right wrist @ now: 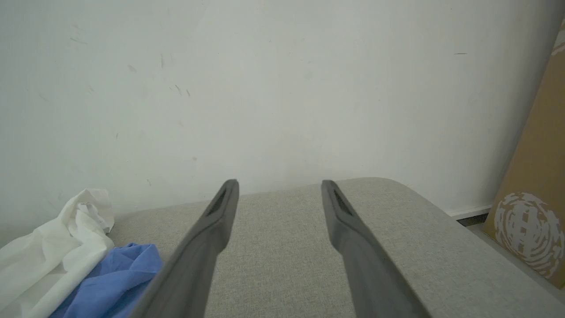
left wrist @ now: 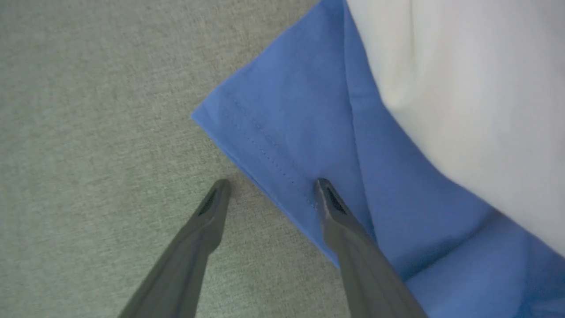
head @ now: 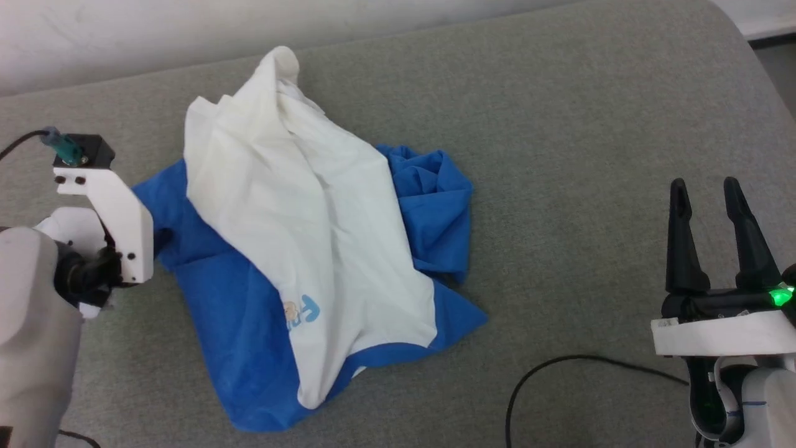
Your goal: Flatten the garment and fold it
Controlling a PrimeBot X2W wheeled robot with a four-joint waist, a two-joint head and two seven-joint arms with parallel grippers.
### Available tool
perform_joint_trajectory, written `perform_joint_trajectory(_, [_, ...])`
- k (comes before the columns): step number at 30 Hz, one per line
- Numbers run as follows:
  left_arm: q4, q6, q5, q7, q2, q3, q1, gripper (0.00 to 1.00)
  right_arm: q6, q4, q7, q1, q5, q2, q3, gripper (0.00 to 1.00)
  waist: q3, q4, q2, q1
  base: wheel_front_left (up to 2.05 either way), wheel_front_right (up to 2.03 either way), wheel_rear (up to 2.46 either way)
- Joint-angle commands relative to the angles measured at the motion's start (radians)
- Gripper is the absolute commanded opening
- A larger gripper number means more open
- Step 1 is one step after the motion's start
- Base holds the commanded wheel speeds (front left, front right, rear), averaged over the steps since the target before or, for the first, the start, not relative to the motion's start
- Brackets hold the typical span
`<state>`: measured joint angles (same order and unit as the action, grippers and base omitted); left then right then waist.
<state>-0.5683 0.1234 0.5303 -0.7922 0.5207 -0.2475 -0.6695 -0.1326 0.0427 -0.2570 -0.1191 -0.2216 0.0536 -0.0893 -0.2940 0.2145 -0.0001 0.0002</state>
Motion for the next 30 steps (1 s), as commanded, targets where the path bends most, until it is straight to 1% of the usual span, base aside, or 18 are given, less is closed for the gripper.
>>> perform_joint_trajectory(1, [-0.022,0.001,0.011,-0.016,0.0,-0.008,0.005,1.0,0.002,0.005,-0.005,-0.012,-0.005,-0.003,0.0,1.0,-0.023,0.023,0.0001,-0.0002,0.0,0.0,0.0])
perform_joint_trajectory(2, [-0.033,0.001,0.02,-0.031,-0.004,-0.008,0.012,1.0,0.002,0.005,-0.005,-0.011,-0.006,-0.003,-0.001,1.0,-0.023,0.022,0.0001,-0.0002,0.0,0.0,0.0])
perform_joint_trajectory(3, [-0.041,0.001,0.032,-0.045,-0.007,-0.008,0.018,0.46,0.002,0.004,-0.005,-0.011,-0.006,-0.003,-0.002,1.0,-0.023,0.02,0.0001,-0.0002,0.0,0.0,0.0])
perform_joint_trajectory(4, [-0.043,0.002,0.044,-0.052,-0.01,-0.006,0.02,0.14,0.002,0.003,-0.005,-0.01,-0.005,-0.003,-0.004,1.0,-0.021,0.017,0.0001,-0.0002,0.0,0.0,0.0])
perform_joint_trajectory(5, [-0.041,0.002,0.051,-0.046,-0.01,-0.002,0.02,0.0,0.002,0.002,-0.005,-0.009,-0.004,-0.003,-0.006,1.0,-0.019,0.012,0.0001,-0.0002,0.0,0.0,0.0])
perform_joint_trajectory(8, [-0.034,-0.005,0.051,0.004,-0.002,0.015,0.013,0.0,0.002,-0.008,-0.005,-0.006,0.005,-0.003,-0.01,1.0,-0.003,-0.009,0.0001,-0.0002,0.0,0.0,0.0])
perform_joint_trajectory(11, [-0.02,-0.026,0.008,0.079,0.033,0.02,0.0,0.0,0.002,-0.016,-0.005,-0.006,0.016,-0.003,-0.006,1.0,0.021,-0.031,0.0001,-0.0002,0.0,0.0,0.0])
perform_joint_trajectory(17, [-0.016,-0.103,-0.042,0.262,0.093,0.078,-0.025,0.0,0.002,-0.028,-0.005,-0.003,0.023,-0.003,-0.01,1.0,0.054,-0.07,0.0001,-0.0002,0.0,0.0,0.0])
perform_joint_trajectory(21, [-0.04,-0.134,-0.081,0.384,0.14,0.102,-0.043,0.0,0.002,-0.029,-0.005,-0.006,0.025,-0.003,-0.009,1.0,0.049,-0.085,0.0001,-0.0002,0.0,0.0,0.0])
perform_joint_trajectory(23, [-0.046,-0.14,-0.091,0.456,0.145,0.11,-0.051,0.0,0.002,-0.03,-0.005,-0.01,0.026,-0.003,-0.008,1.0,0.039,-0.09,0.0001,-0.0002,0.0,0.0,0.0])
perform_joint_trajectory(26, [-0.06,-0.135,-0.092,0.586,0.134,0.126,-0.064,0.0,0.002,-0.03,-0.005,-0.018,0.028,-0.003,-0.007,1.0,0.019,-0.095,0.0001,-0.0002,0.0,0.0,0.0])
perform_joint_trajectory(27, [-0.068,-0.13,-0.093,0.623,0.126,0.125,-0.068,0.45,0.002,-0.03,-0.005,-0.021,0.029,-0.003,-0.008,1.0,0.013,-0.098,0.0001,-0.0002,0.0,0.0,0.0])
perform_joint_trajectory(28, [-0.084,-0.135,-0.093,0.651,0.116,0.127,-0.072,1.0,0.002,-0.032,-0.005,-0.024,0.029,-0.003,-0.007,1.0,0.009,-0.1,0.0001,-0.0002,0.0,0.0,0.0])
perform_joint_trajectory(30, [-0.119,-0.135,-0.103,0.679,0.101,0.114,-0.077,1.0,0.002,-0.038,-0.005,-0.029,0.031,-0.003,-0.003,1.0,0.005,-0.103,0.0001,-0.0002,0.0,0.0,0.0])
